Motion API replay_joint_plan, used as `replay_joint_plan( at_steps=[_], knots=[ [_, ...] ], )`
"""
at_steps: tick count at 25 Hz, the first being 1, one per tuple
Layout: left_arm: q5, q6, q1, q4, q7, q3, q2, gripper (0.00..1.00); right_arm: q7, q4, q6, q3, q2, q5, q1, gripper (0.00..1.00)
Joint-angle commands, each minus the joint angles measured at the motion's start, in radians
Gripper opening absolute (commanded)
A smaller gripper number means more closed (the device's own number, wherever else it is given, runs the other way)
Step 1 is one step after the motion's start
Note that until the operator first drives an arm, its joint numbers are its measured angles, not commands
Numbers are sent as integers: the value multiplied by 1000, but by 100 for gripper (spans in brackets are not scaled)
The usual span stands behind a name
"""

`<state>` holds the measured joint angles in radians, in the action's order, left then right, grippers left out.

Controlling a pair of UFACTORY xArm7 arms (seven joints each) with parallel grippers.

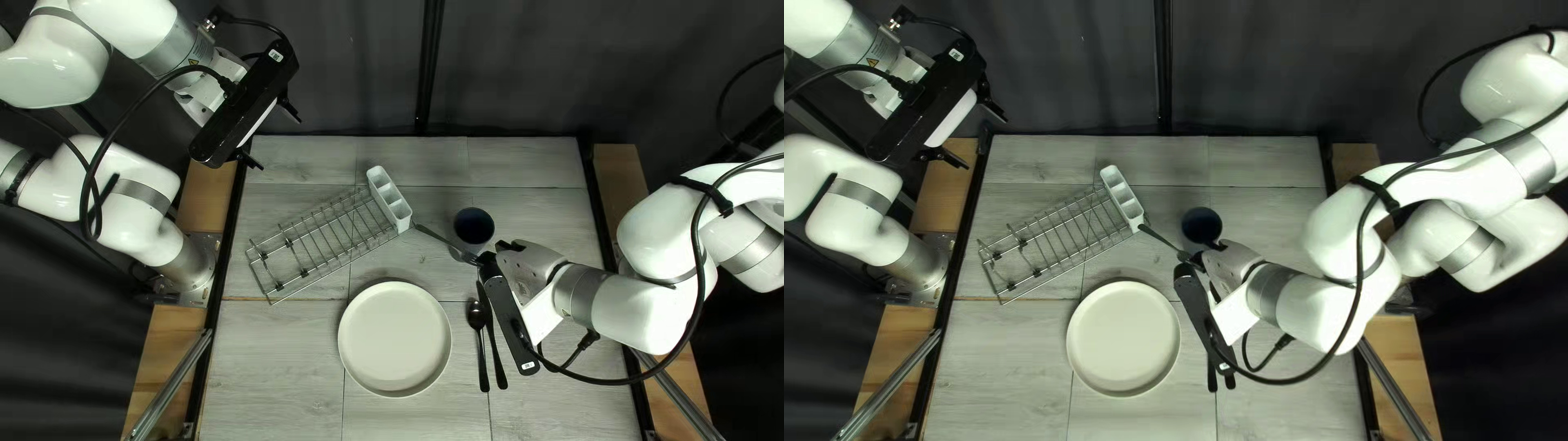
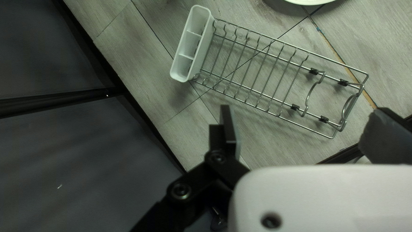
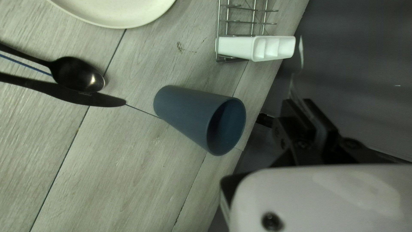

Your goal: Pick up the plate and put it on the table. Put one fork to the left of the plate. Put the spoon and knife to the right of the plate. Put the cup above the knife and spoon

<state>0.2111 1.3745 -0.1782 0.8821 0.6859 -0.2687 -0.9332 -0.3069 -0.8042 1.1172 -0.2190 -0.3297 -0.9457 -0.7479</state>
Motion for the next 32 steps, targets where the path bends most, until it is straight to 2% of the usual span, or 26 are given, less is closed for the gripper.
replay_joint_plan(
  at_steps=[1, 4, 8, 14, 18, 26, 32],
  knots=[
    [0, 0, 0, 0, 0, 0, 0, 100, 0, 0, 0, 0, 0, 0, 0, 0],
    [-18, -58, -8, -22, -22, -12, 28, 100, 0, 0, 0, 0, 0, 0, 0, 0],
    [-52, -157, -33, -18, -48, -44, 145, 100, 0, 0, 0, 0, 0, 0, 0, 0],
    [-108, -248, -86, 18, -37, -82, 305, 100, 0, 0, 0, 0, 0, 0, 0, 0],
    [-164, -374, -136, 16, 13, -126, 426, 100, 0, 0, 0, 0, 0, 0, 0, 0],
    [-310, -542, -212, 38, 141, -211, 584, 100, 0, 0, 0, 0, 0, 0, 0, 0],
    [-441, -590, -255, 89, 266, -275, 699, 100, 0, 0, 0, 0, 0, 0, 0, 0]
  ],
)
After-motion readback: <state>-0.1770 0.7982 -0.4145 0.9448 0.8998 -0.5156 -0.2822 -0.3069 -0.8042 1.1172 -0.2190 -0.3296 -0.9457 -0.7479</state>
